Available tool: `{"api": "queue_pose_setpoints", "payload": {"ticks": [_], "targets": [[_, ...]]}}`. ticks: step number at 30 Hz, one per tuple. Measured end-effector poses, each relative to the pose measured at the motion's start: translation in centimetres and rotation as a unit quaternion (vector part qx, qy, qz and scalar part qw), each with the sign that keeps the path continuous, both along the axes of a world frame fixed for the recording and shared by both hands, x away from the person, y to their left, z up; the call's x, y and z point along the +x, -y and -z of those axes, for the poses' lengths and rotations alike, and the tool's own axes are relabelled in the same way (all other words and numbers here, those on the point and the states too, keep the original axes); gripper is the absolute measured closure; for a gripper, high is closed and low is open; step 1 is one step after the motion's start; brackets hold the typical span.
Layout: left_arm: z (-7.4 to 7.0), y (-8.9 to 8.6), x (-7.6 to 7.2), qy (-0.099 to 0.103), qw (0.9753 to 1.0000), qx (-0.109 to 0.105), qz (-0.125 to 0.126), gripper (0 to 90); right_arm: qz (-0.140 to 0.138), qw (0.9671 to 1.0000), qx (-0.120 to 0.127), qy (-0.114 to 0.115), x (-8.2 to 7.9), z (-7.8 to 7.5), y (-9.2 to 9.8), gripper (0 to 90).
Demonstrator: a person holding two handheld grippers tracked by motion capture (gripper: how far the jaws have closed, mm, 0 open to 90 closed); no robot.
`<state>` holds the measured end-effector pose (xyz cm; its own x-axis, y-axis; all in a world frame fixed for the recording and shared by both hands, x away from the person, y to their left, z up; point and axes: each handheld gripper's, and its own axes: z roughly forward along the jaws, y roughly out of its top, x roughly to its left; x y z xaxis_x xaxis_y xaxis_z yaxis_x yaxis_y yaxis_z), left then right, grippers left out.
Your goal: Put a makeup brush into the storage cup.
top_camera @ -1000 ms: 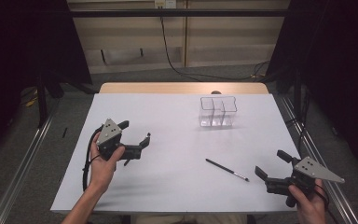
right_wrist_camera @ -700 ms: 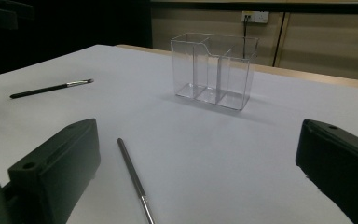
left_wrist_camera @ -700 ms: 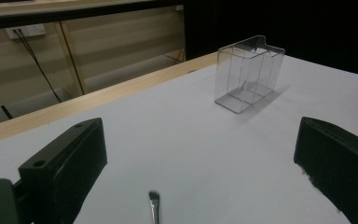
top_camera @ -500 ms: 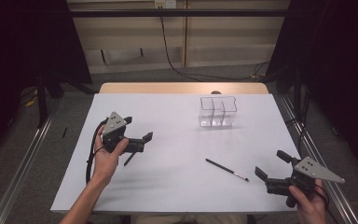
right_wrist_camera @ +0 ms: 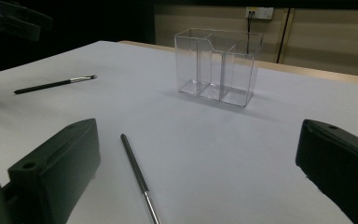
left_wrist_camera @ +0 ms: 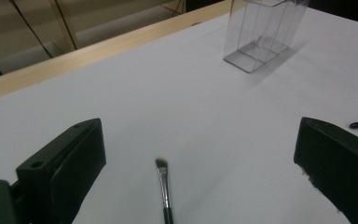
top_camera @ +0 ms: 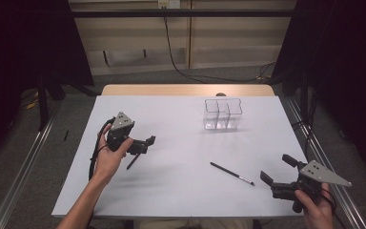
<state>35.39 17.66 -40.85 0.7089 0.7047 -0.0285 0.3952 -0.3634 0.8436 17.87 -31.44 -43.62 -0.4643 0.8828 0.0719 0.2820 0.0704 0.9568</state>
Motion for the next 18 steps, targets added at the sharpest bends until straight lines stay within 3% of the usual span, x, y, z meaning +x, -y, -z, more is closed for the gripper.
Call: {"api": "queue_pose_setpoints", "payload": {"ticks": [1, 2, 5, 9, 11, 15, 18], "targets": [[0.0, 0.0, 0.0, 0.0, 1.0, 0.0, 0.0, 1.9, 0.0, 1.0, 0.0, 0.0, 0.0, 0.0, 0.0, 0.0], [-0.1, 0.0, 0.2, -0.019, 0.9996, 0.019, 0.001, 1.8, -0.001, 1.0, 0.0, 0.0, 0.0, 0.0, 0.0, 0.0], [-0.1, 0.1, 0.4, -0.042, 0.9983, 0.041, 0.0, 2.9, -0.003, 1.0, -0.001, 0.001, 0.0, 0.0, 0.0, 0.0], [-0.2, 0.1, 0.6, -0.054, 0.9964, 0.066, -0.003, 3.1, -0.005, 1.0, -0.001, 0.001, -0.1, 0.0, -0.1, 0.0], [-0.2, 0.2, 0.7, -0.064, 0.9941, 0.088, -0.004, 3.0, -0.006, 1.0, -0.001, 0.001, -0.1, 0.0, 0.0, 0.0], [-0.1, 0.2, 0.8, -0.075, 0.9922, 0.099, -0.006, 2.7, -0.007, 1.0, -0.002, 0.0, 0.0, 0.0, 0.0, 0.0], [0.2, 0.2, 1.0, -0.094, 0.9881, 0.122, -0.007, 3.1, -0.011, 0.9999, -0.001, -0.002, 0.0, 0.0, -0.1, 0.0]]}}
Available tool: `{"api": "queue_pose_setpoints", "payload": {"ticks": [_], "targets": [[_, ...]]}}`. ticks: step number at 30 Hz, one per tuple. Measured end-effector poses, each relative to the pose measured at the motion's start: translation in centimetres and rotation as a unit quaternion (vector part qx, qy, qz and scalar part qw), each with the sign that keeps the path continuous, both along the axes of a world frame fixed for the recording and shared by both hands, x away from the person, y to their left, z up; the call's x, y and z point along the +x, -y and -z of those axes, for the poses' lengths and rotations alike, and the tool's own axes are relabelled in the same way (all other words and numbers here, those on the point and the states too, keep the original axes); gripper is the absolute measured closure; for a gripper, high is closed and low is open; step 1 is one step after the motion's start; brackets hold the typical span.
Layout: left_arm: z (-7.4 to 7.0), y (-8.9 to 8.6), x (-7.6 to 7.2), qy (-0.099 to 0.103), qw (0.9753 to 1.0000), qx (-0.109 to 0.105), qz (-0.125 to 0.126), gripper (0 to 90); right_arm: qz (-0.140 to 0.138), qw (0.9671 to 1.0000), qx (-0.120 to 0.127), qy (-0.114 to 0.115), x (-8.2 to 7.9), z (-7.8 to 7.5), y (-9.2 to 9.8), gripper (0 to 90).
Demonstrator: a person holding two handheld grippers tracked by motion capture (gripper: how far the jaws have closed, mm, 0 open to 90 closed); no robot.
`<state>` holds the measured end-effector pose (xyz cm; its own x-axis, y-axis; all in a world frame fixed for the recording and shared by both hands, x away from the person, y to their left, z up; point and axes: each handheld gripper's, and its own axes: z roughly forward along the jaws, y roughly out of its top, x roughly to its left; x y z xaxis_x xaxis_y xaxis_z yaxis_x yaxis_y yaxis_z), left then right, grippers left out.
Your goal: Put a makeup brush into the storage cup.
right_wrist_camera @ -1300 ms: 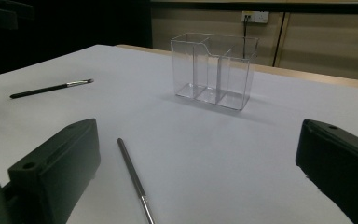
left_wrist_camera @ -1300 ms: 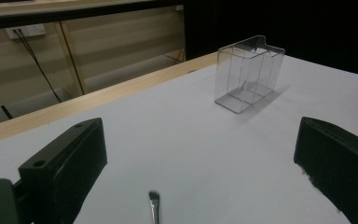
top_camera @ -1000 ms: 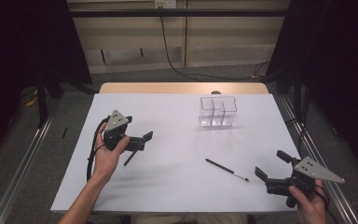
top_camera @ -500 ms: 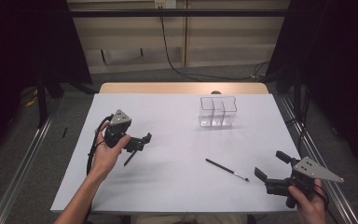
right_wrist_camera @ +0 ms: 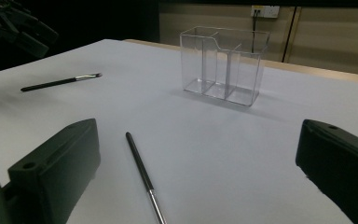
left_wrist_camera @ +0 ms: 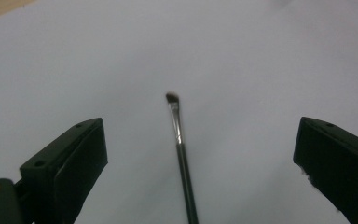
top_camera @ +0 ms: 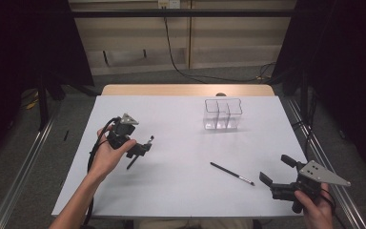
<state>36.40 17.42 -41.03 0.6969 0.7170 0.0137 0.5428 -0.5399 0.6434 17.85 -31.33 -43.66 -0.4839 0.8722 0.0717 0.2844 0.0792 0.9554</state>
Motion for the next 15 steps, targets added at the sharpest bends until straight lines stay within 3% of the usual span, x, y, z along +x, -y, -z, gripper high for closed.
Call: {"api": "queue_pose_setpoints", "payload": {"ticks": [3, 4, 7, 9, 10, 11, 12, 13, 14, 15], "targets": [[0.4, 0.1, 0.1, -0.022, 0.9996, 0.009, -0.017, 3.3, -0.001, 1.0, 0.0, -0.001, 0.0, 0.0, -0.1, 0.0], [0.7, 0.1, 0.1, -0.032, 0.9992, 0.019, -0.011, 4.3, -0.003, 1.0, -0.002, -0.001, 0.0, 0.1, -0.1, 0.0], [0.9, 0.0, 0.3, -0.041, 0.9986, 0.028, -0.016, 5.2, -0.003, 1.0, -0.002, -0.002, 0.0, 0.1, -0.1, 0.0], [1.2, -0.3, 0.8, -0.079, 0.996, 0.032, -0.027, 6.6, -0.002, 1.0, -0.002, -0.004, 0.1, 0.1, -0.1, 0.0], [1.2, -0.3, 0.8, -0.079, 0.996, 0.032, -0.027, 8.3, -0.002, 1.0, -0.002, -0.004, 0.1, 0.1, -0.1, 0.0], [1.4, -0.4, 1.2, -0.121, 0.9919, 0.023, -0.031, 9.3, -0.003, 1.0, -0.002, -0.004, 0.1, 0.1, -0.1, 0.0], [1.5, -0.4, 1.2, -0.133, 0.9899, 0.037, -0.032, 10.2, -0.004, 1.0, -0.003, -0.004, 0.1, 0.2, 0.0, 0.0], [1.5, -0.4, 1.2, -0.133, 0.9899, 0.037, -0.032, 10.6, -0.004, 1.0, -0.003, -0.004, 0.1, 0.2, 0.0, 0.0], [1.6, -0.2, 1.3, -0.147, 0.9869, 0.058, -0.03, 10.8, -0.006, 1.0, -0.003, -0.005, 0.1, 0.2, -0.1, 0.0], [1.6, -0.2, 1.3, -0.147, 0.9869, 0.058, -0.03, 11.4, -0.006, 1.0, -0.003, -0.005, 0.1, 0.2, -0.1, 0.0]]}}
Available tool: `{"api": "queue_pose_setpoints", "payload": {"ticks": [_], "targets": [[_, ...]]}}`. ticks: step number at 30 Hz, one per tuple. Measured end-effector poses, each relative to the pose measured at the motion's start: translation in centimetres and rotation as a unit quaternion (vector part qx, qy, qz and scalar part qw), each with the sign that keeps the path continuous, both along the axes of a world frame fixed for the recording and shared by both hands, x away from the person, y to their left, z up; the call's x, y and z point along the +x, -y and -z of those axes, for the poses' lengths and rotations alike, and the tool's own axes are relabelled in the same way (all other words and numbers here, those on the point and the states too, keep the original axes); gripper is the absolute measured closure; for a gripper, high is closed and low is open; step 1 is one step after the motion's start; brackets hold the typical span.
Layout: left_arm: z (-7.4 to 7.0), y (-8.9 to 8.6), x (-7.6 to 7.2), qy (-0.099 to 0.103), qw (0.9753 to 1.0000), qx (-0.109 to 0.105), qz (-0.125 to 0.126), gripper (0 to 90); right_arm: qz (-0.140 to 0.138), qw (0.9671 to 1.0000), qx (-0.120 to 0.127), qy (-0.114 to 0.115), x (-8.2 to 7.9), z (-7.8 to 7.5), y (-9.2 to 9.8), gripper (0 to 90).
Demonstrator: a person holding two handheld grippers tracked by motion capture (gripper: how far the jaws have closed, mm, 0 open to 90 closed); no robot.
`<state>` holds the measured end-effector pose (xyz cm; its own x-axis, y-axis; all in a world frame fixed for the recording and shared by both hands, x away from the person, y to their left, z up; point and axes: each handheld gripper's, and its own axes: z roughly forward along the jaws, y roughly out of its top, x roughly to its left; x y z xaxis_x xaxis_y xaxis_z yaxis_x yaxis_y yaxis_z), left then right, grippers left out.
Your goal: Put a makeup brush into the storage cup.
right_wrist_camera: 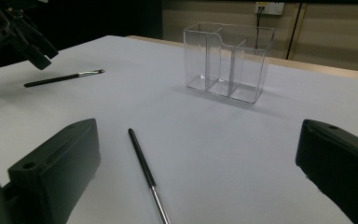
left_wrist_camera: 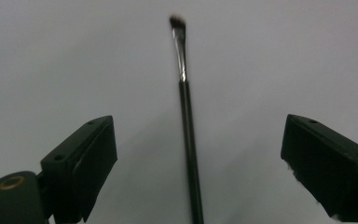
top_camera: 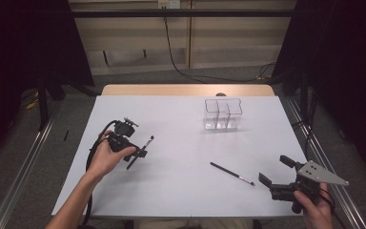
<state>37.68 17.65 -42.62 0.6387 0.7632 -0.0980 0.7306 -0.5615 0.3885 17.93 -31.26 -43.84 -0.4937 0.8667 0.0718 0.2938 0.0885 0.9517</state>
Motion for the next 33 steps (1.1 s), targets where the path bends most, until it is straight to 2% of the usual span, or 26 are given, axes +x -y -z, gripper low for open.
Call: {"api": "queue_pose_setpoints", "payload": {"ticks": [2, 3, 4, 5, 7, 8, 9, 10, 11, 16, 17, 19, 22, 24, 30, 33], "targets": [[0.1, 0.1, 0.1, -0.011, 0.9999, 0.004, -0.003, 11.6, 0.0, 1.0, -0.001, 0.001, 0.0, 0.0, 0.0, 0.0], [0.4, 0.0, 0.4, -0.03, 0.9994, 0.012, -0.007, 12.1, -0.001, 1.0, -0.001, 0.0, 0.0, 0.0, 0.0, 0.0], [0.4, 0.0, 0.4, -0.03, 0.9994, 0.012, -0.007, 12.8, -0.001, 1.0, -0.001, 0.0, 0.0, 0.0, 0.0, 0.0], [0.7, -0.1, 0.7, -0.051, 0.9984, 0.025, -0.006, 12.9, -0.001, 1.0, -0.001, 0.0, 0.0, 0.0, -0.1, 0.0], [1.0, -0.1, 0.8, -0.065, 0.9972, 0.037, -0.007, 14.6, -0.003, 1.0, -0.002, 0.0, 0.0, 0.0, 0.0, 0.0], [1.0, -0.1, 0.8, -0.065, 0.9972, 0.037, -0.007, 14.7, -0.002, 1.0, -0.002, 0.0, 0.0, 0.0, 0.0, 0.0], [1.1, 0.0, 0.8, -0.067, 0.9963, 0.054, -0.003, 14.8, -0.002, 1.0, -0.001, 0.0, 0.0, 0.0, 0.0, 0.0], [1.1, 0.0, 0.8, -0.067, 0.9963, 0.054, -0.003, 14.7, -0.002, 1.0, -0.001, 0.0, 0.0, 0.0, 0.0, 0.0], [1.2, 0.1, 0.8, -0.071, 0.9956, 0.06, 0.012, 14.5, -0.001, 1.0, -0.002, -0.001, 0.0, 0.0, 0.0, 0.0], [1.1, 0.5, 0.7, -0.075, 0.9947, 0.066, 0.022, 13.8, 0.0, 1.0, -0.001, 0.003, 0.0, 0.0, 0.0, 0.0], [1.2, 0.6, 0.8, -0.083, 0.9939, 0.069, 0.026, 15.2, 0.001, 1.0, -0.001, 0.002, -0.1, 0.0, 0.1, 0.0], [1.2, 0.7, 0.8, -0.085, 0.9934, 0.073, 0.026, 18.1, 0.002, 1.0, 0.0, 0.002, -0.1, 0.0, 0.1, 0.0], [1.5, 0.9, 0.8, -0.087, 0.9925, 0.083, 0.019, 29.2, -0.001, 1.0, -0.002, 0.003, -0.1, 0.0, 0.1, 0.0], [1.6, 1.0, 0.7, -0.085, 0.9918, 0.092, 0.022, 32.7, -0.001, 1.0, -0.002, 0.003, -0.1, 0.0, 0.1, 0.0], [1.7, 0.9, 0.9, -0.089, 0.9916, 0.093, 0.009, 44.0, 0.0, 1.0, -0.004, 0.0, 0.0, 0.0, 0.0, 0.0], [1.6, 0.9, 0.7, -0.087, 0.991, 0.102, 0.007, 51.3, -0.001, 1.0, -0.004, 0.0, 0.0, 0.0, 0.0, 0.0]]}}
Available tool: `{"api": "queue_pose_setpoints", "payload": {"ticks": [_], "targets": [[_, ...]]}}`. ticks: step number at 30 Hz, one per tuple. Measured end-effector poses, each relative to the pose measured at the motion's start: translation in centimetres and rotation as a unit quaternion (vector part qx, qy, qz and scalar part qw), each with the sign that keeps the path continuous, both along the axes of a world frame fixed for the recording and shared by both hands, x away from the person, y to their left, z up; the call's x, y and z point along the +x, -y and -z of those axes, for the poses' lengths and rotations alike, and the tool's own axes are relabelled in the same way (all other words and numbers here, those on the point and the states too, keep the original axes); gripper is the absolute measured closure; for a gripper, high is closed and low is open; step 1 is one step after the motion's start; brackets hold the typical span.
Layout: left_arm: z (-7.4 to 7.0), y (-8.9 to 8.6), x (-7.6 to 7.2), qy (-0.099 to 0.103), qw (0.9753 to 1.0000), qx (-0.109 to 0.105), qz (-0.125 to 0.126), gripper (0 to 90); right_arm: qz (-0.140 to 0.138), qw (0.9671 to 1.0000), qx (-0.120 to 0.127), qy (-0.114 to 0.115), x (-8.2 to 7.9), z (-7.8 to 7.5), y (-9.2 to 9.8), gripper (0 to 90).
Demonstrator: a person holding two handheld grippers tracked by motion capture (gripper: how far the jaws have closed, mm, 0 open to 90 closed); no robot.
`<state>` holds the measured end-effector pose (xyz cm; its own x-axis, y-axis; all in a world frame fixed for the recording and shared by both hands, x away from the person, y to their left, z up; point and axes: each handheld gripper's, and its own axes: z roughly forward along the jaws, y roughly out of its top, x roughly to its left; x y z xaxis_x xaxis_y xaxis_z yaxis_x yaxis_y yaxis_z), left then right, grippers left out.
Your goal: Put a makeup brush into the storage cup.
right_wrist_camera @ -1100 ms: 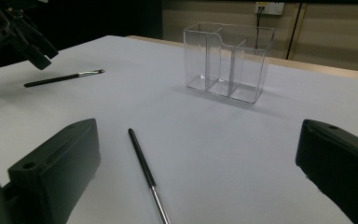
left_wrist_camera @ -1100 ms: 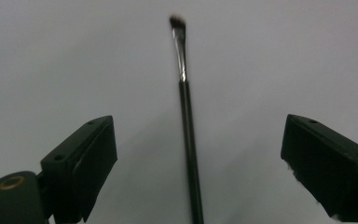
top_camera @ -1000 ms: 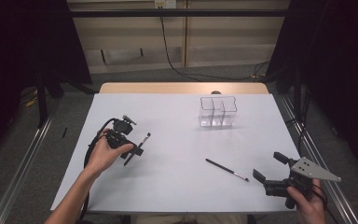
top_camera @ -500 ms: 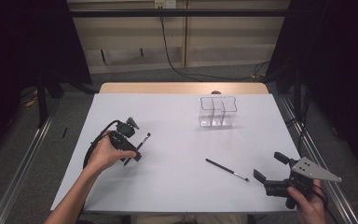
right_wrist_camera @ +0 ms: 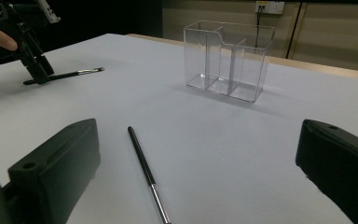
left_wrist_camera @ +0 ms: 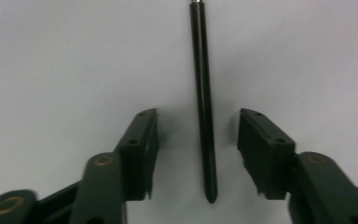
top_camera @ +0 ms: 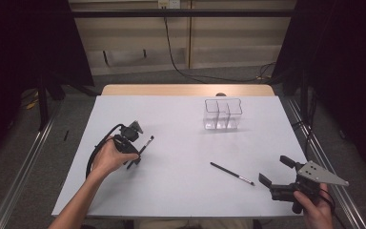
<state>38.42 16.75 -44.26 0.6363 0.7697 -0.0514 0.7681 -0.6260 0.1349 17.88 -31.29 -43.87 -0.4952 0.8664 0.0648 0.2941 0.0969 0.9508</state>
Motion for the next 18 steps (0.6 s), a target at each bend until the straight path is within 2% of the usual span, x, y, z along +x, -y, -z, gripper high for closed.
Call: {"api": "queue_pose_setpoints", "payload": {"ticks": [6, 9, 12, 18], "targets": [[-0.02, 0.14, -0.18, 0.003, 0.9999, 0.01, -0.002, 58.6, 0.001, 1.0, 0.0, 0.002, -0.02, -0.01, 0.04, 0.0], [-0.14, -0.08, -0.05, -0.004, 0.9999, -0.009, -0.004, 62.5, 0.001, 1.0, -0.001, 0.001, -0.01, 0.0, 0.0, 0.0], [-0.12, 0.0, 0.0, -0.004, 0.9999, -0.012, -0.007, 61.9, 0.0, 1.0, -0.002, 0.0, 0.0, 0.0, -0.01, 0.0], [-0.01, 0.58, -0.01, 0.001, 0.9999, 0.016, 0.0, 67.7, 0.0, 1.0, -0.005, 0.0, 0.03, 0.05, -0.04, 0.0]]}}
